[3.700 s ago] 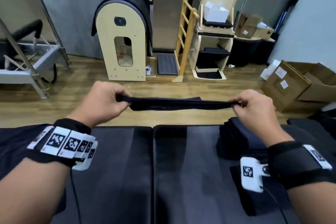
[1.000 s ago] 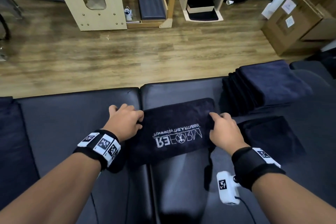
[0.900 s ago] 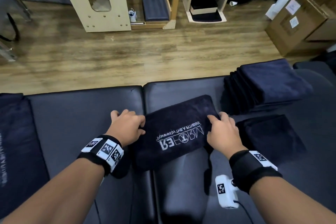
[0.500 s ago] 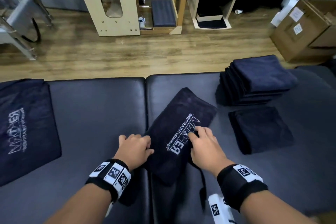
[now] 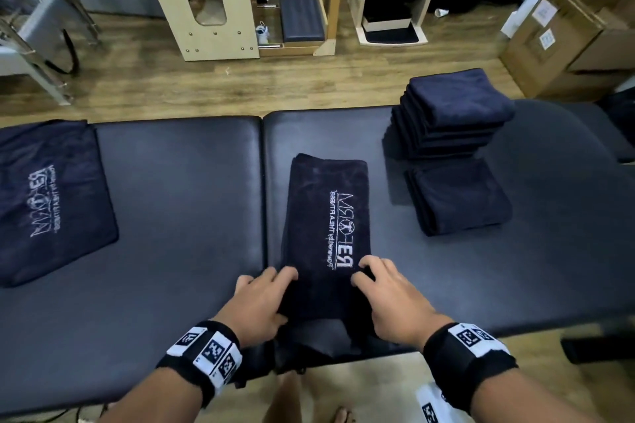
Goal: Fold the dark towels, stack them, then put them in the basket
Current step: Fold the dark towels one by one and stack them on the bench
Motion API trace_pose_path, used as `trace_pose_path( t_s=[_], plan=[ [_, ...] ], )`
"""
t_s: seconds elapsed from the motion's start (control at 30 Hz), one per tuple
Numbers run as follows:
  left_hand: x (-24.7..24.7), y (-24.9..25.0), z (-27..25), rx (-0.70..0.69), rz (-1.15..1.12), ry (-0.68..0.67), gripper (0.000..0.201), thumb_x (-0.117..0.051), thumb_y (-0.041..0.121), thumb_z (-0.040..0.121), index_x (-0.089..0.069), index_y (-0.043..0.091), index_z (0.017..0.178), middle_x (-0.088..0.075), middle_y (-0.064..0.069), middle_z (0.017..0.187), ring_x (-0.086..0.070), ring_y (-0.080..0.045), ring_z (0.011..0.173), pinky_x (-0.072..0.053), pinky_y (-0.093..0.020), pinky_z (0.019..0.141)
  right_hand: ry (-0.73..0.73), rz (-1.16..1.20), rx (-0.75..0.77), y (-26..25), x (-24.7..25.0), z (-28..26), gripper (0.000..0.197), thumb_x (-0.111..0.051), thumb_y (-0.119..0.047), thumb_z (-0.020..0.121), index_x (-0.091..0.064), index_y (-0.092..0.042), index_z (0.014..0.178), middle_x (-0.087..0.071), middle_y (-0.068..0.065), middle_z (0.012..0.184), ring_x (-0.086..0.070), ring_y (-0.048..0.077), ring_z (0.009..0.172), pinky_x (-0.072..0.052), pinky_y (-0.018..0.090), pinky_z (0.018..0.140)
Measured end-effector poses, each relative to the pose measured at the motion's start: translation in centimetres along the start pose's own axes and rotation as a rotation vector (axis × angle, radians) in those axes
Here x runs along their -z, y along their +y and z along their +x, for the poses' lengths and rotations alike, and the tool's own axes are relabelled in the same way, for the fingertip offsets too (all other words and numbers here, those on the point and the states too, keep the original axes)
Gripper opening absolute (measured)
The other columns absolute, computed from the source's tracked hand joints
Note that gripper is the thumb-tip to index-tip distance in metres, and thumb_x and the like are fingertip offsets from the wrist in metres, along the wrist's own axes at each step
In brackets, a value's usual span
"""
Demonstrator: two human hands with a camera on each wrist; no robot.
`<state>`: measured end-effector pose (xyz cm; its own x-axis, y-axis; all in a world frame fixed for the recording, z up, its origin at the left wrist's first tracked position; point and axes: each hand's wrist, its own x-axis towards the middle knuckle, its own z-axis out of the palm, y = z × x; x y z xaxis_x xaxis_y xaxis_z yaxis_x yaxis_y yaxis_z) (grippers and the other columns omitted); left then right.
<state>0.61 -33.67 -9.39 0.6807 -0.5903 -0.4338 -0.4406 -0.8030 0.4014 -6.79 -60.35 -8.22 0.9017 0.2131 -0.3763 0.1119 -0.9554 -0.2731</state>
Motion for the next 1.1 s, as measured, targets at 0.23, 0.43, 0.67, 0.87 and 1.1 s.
trace_pose_path(
  t_s=[0.23, 0.43, 0.67, 0.87, 1.1],
  plan=[
    [-0.6, -1.2, 1.3, -0.14, 0.189, 0.187, 0.058, -0.062, -0.001, 0.064, -0.047, 0.033, 0.108, -0.038, 0.004, 0.096, -0.048, -0.02, 0.071, -0.034, -0.031, 0.061, 0.122, 0.0, -0.028, 0.4, -1.9, -0.4, 0.031, -0.058, -0.006, 0.072, -0.061, -0.021, 0.1, -0.047, 0.005, 0.125, -0.06, 0.033, 0.092, -0.055, 0.038, 0.068],
    [0.5, -1.9, 1.9, -0.127, -0.018, 0.257, 0.031, -0.059, -0.002, 0.076, -0.066, 0.02, 0.096, -0.043, 0.0, 0.126, -0.052, -0.023, 0.105, -0.054, -0.037, 0.082, 0.152, 0.168, -0.032, 0.9, -0.5, 0.3, 0.023, -0.049, -0.022, 0.091, -0.06, -0.022, 0.111, -0.05, -0.01, 0.129, -0.061, 0.023, 0.102, -0.051, 0.034, 0.083],
    [6.7, -1.6, 6.2, -0.012, -0.437, 0.257, 0.011, -0.066, 0.016, 0.084, -0.062, 0.022, 0.093, -0.066, -0.003, 0.083, -0.062, -0.023, 0.084, -0.054, -0.043, 0.081, 0.322, 0.346, -0.185, 3.0, 3.3, 3.7, 0.02, -0.057, -0.026, 0.094, -0.052, -0.028, 0.113, -0.071, 0.002, 0.09, -0.064, 0.035, 0.09, -0.049, 0.038, 0.073],
    [12.5, -1.5, 13.4, 0.043, -0.64, 0.325, 0.025, -0.068, 0.011, 0.089, -0.057, 0.023, 0.109, -0.05, 0.004, 0.067, -0.045, -0.011, 0.058, -0.04, -0.022, 0.059, 0.493, 0.485, -0.267, 4.8, 8.3, 9.3, 0.024, -0.064, -0.02, 0.091, -0.048, -0.027, 0.108, -0.062, -0.012, 0.082, -0.064, 0.031, 0.082, -0.052, 0.04, 0.077],
    [14.2, -3.2, 19.9, 0.154, -0.561, 0.398, 0.031, -0.066, 0.03, 0.091, -0.055, 0.021, 0.119, -0.061, 0.003, 0.09, -0.059, -0.018, 0.09, -0.049, -0.035, 0.092, 0.527, 0.335, -0.43, 6.7, 10.7, 16.3, 0.015, -0.057, -0.025, 0.096, -0.055, -0.014, 0.107, -0.065, 0.008, 0.105, -0.061, 0.036, 0.099, -0.05, 0.043, 0.086]
  ],
)
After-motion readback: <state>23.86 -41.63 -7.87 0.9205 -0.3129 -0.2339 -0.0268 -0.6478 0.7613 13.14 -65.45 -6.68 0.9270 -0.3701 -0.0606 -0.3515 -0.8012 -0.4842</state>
